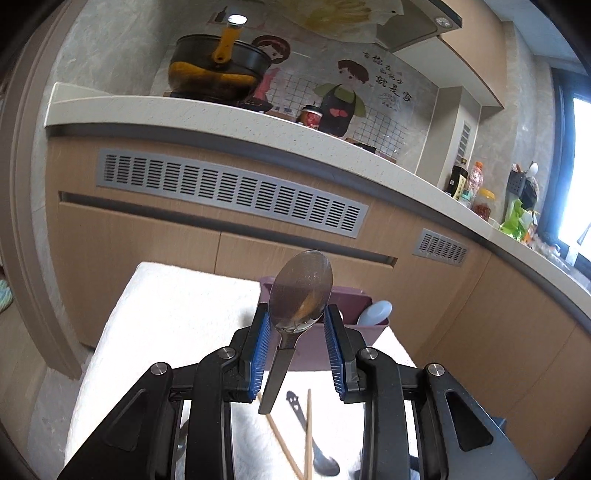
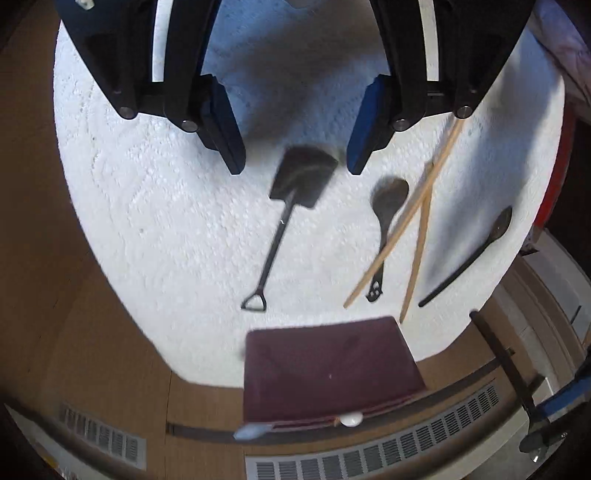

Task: Organize utensils

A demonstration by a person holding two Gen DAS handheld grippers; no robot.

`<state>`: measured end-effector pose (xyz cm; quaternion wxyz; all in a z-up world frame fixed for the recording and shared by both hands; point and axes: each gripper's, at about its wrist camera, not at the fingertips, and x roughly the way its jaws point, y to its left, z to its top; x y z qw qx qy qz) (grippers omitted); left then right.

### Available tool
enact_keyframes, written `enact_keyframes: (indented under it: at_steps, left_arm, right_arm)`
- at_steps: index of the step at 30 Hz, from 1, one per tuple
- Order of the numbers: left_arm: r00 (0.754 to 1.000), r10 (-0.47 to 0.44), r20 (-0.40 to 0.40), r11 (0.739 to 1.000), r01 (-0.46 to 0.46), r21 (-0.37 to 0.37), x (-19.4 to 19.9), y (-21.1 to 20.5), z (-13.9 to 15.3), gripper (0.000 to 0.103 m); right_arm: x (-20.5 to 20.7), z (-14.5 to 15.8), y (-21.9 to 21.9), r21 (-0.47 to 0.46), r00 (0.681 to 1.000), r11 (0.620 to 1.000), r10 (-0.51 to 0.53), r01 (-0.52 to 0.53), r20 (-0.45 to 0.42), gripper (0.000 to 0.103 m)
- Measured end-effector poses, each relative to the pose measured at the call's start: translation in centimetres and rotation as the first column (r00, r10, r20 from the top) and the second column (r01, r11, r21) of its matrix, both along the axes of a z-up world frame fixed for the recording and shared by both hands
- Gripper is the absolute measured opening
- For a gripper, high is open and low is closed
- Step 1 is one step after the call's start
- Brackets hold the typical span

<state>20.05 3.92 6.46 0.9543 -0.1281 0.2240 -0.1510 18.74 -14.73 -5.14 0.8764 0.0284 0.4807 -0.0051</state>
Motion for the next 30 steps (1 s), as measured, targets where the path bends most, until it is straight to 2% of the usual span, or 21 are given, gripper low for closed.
enact_keyframes:
  at_steps: [1, 3, 4, 5, 7, 8, 11, 14, 17, 19, 22, 23, 24, 30]
  left_arm:
    - [1.000, 0.003, -0.004, 1.000, -0.003, -0.008, -0.1, 0.3, -0.2, 0.030]
    - [1.000, 0.008, -0.013, 1.000, -0.008, -0.027, -0.2, 0.9, -0.6, 0.030]
    - [1.000, 0.011, -0.018, 0.999, -0.012, -0.037, -0.2, 1.2, -0.8, 0.030]
    - [1.000, 0.013, -0.021, 0.999, -0.014, -0.046, -0.2, 1.5, -0.9, 0.030]
    - [0.999, 0.016, -0.030, 0.998, -0.018, -0.061, -0.3, 1.9, -1.3, 0.030]
    - [0.999, 0.019, -0.033, 0.998, -0.021, -0.067, -0.3, 2.1, -1.4, 0.030]
    - [0.999, 0.026, -0.038, 0.997, -0.029, -0.072, -0.5, 2.3, -1.7, 0.030]
    - [0.999, 0.029, -0.038, 0.997, -0.032, -0.067, -0.9, 2.2, -1.6, 0.030]
    - [0.999, 0.027, -0.035, 0.997, -0.029, -0.066, -1.0, 2.1, -1.5, 0.030]
    - [0.999, 0.020, -0.034, 0.998, -0.022, -0.065, -1.0, 1.9, -1.3, 0.030]
    - [0.999, 0.012, -0.031, 0.998, -0.014, -0.056, -1.1, 1.4, -1.1, 0.030]
    - [1.000, 0.008, -0.030, 0.999, -0.010, -0.053, -1.1, 1.3, -1.0, 0.030]
    - [1.000, 0.006, -0.029, 0.999, -0.007, -0.049, -1.1, 1.2, -0.9, 0.030]
    - [0.999, 0.005, -0.036, 0.999, -0.007, -0.036, -1.0, 1.1, -0.7, 0.030]
  right_arm:
    - [-0.2, -0.4, 0.5, -0.007, 1.000, 1.000, -0.009, 0.009, -0.014, 0.066]
    - [-0.1, -0.7, 1.7, -0.079, 1.000, 0.997, -0.017, 0.017, 0.009, 0.066]
    - [-0.1, -0.7, 2.1, -0.094, 1.000, 0.995, -0.019, 0.020, 0.018, 0.063]
    - [-0.2, -0.6, 1.9, -0.098, 1.000, 0.995, -0.016, 0.018, 0.025, 0.053]
    - [-0.2, -0.6, 2.0, -0.102, 0.999, 0.995, -0.010, 0.014, 0.035, 0.045]
    - [-0.1, -0.5, 2.0, -0.107, 0.999, 0.994, -0.013, 0.017, 0.040, 0.035]
    - [-0.5, 0.0, 1.5, -0.123, 0.998, 0.992, -0.010, 0.017, 0.061, 0.031]
    - [-1.3, 1.8, 0.7, -0.141, 0.989, 0.990, 0.006, 0.015, 0.148, 0.030]
    - [-2.9, 5.2, 0.0, -0.225, 0.949, 0.974, 0.038, 0.035, 0.312, 0.029]
    - [-3.3, 7.1, -0.3, -0.252, 0.923, 0.967, 0.061, 0.040, 0.380, 0.029]
    - [-3.1, 9.1, -1.1, -0.233, 0.901, 0.972, 0.084, 0.020, 0.426, 0.028]
    - [-3.0, 9.6, -1.5, -0.223, 0.897, 0.975, 0.086, 0.015, 0.434, 0.006]
    - [-2.6, 10.0, -1.8, -0.216, 0.897, 0.976, 0.088, 0.009, 0.434, 0.003]
    - [-1.0, 11.1, -3.8, -0.122, 0.904, 0.991, 0.109, -0.064, 0.414, 0.004]
